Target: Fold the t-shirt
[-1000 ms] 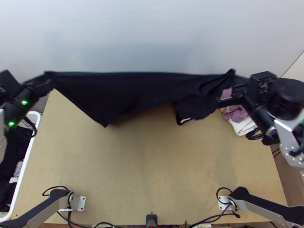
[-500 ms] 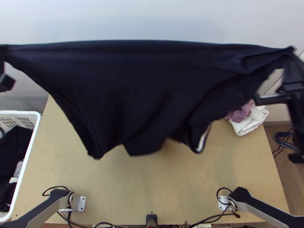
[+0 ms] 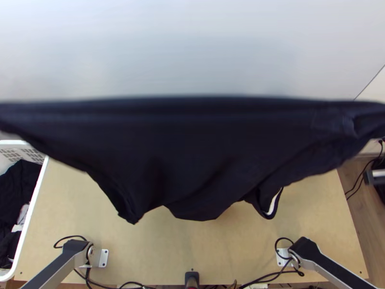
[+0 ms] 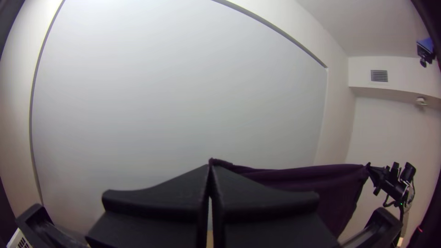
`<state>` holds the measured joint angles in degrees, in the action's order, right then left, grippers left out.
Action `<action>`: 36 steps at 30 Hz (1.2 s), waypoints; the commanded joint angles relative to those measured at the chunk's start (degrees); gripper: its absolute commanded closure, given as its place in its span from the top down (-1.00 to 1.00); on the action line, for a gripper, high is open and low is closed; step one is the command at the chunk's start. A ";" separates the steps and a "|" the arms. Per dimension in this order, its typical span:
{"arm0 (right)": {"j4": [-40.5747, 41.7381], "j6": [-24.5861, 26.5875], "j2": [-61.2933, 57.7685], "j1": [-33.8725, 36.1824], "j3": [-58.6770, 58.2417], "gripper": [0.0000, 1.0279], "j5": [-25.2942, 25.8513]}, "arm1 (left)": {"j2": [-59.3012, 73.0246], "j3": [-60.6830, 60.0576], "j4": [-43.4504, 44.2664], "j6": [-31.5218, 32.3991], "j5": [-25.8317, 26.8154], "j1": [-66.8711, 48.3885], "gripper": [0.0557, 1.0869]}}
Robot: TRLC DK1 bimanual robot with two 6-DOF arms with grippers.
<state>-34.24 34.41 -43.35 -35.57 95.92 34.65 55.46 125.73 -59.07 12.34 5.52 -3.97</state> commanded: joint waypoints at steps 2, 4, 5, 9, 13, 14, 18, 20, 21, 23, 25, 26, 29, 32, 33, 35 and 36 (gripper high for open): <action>-8.30 -0.22 4.77 -0.02 -1.61 -0.94 -1.61 | -4.05 1.27 -11.77 -0.39 8.90 3.18 -0.93; -6.72 -0.14 4.77 -0.02 -1.61 -0.94 -1.96 | -4.13 1.36 -11.60 -1.00 9.07 3.79 -0.93; -4.61 0.30 4.77 -0.02 -1.61 -0.94 -2.31 | -4.13 1.36 -11.16 -1.18 9.07 4.23 -0.93; 1.19 1.71 4.68 0.06 -0.73 -0.94 -2.57 | -4.31 1.36 -10.10 -1.09 9.16 5.11 -0.93; 4.00 2.41 4.68 0.06 0.15 -0.94 -3.80 | -5.36 1.45 -6.94 -1.18 9.69 7.75 -0.93; 4.00 2.50 4.77 0.15 0.15 -0.94 -4.51 | -5.72 1.62 -6.41 -1.53 10.04 8.80 -0.93; 1.90 2.24 5.65 0.33 1.38 -0.94 -6.88 | -8.53 1.62 -6.94 -2.58 16.63 13.72 -0.93; -0.92 1.01 6.35 0.59 1.55 -0.94 -7.94 | -9.93 1.62 -8.17 -2.58 20.58 16.45 -0.93; -2.50 0.04 6.70 1.03 1.55 -0.94 -8.73 | -10.20 1.62 -8.78 -2.58 22.17 17.50 -0.93; -6.28 -2.69 7.49 3.67 1.55 -0.94 -11.80 | -10.81 1.62 -10.80 -2.58 25.68 19.79 -0.93; -9.62 -5.32 8.28 8.41 1.38 -0.94 -17.34 | -10.90 1.62 -12.74 -2.58 28.32 21.72 -0.93; -10.50 -6.38 8.46 10.79 1.29 -0.94 -19.98 | -10.81 1.45 -13.62 -2.58 29.20 22.34 -0.93; -11.73 -9.89 9.16 17.82 -0.65 -0.94 -27.27 | -10.29 -0.93 -15.99 -2.41 30.87 23.48 -0.93; -10.06 -13.14 9.25 21.69 -3.99 -0.94 -30.08 | -9.85 -7.69 -16.34 -1.18 31.04 23.48 -0.93; -8.56 -14.37 9.16 21.95 -5.66 -0.94 -30.08 | -9.67 -10.68 -16.08 -0.74 31.04 23.48 -0.93; -6.10 -17.10 8.72 22.56 -9.00 -0.94 -30.00 | -8.70 -15.78 -15.55 0.49 31.04 23.48 -0.93; -4.78 -18.68 8.55 23.09 -10.93 -0.94 -30.00 | -8.26 -18.77 -14.06 1.55 30.96 23.48 -0.93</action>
<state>-42.74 23.27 -34.74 -18.52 92.64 9.17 45.76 119.46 -74.04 10.92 34.61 18.11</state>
